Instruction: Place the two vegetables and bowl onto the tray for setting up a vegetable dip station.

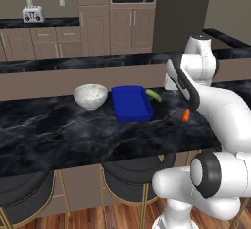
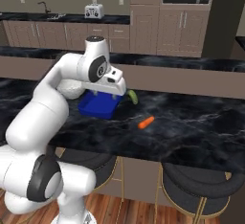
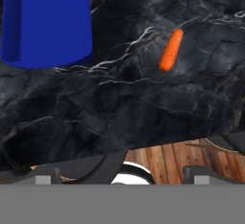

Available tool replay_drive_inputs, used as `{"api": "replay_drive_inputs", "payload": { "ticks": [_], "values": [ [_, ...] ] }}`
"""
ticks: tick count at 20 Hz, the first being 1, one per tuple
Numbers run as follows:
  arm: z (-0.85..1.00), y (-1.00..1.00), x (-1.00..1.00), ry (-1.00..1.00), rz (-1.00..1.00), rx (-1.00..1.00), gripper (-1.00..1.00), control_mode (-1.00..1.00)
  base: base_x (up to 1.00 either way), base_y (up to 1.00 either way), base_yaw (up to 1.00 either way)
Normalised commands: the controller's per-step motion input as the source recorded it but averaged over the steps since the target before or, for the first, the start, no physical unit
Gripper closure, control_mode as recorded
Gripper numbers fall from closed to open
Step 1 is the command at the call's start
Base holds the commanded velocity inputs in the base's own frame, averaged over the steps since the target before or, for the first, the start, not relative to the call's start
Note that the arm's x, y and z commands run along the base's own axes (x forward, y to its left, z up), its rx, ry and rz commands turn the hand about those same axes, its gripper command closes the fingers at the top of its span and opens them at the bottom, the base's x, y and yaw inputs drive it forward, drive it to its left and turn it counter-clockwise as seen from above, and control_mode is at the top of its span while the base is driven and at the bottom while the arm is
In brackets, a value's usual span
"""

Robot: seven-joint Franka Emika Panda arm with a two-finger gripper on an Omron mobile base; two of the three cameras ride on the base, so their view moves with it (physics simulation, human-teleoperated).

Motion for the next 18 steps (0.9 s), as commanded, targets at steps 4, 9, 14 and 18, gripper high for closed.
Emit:
{"api": "replay_drive_inputs", "payload": {
  "ticks": [4,9,14,18],
  "values": [
    [-0.17,-0.40,0.21,0.09,-0.14,0.00,-1.00,-1.00,0.00,0.00,0.00],
    [-0.24,-0.46,0.05,0.08,-0.01,0.00,-1.00,-1.00,0.00,0.00,0.00],
    [-0.40,-0.37,0.11,0.01,0.00,0.00,-1.00,-1.00,0.00,0.00,0.00],
    [-0.47,-0.22,0.22,0.00,0.00,0.01,-1.00,-1.00,0.00,0.00,0.00]
  ]
}}
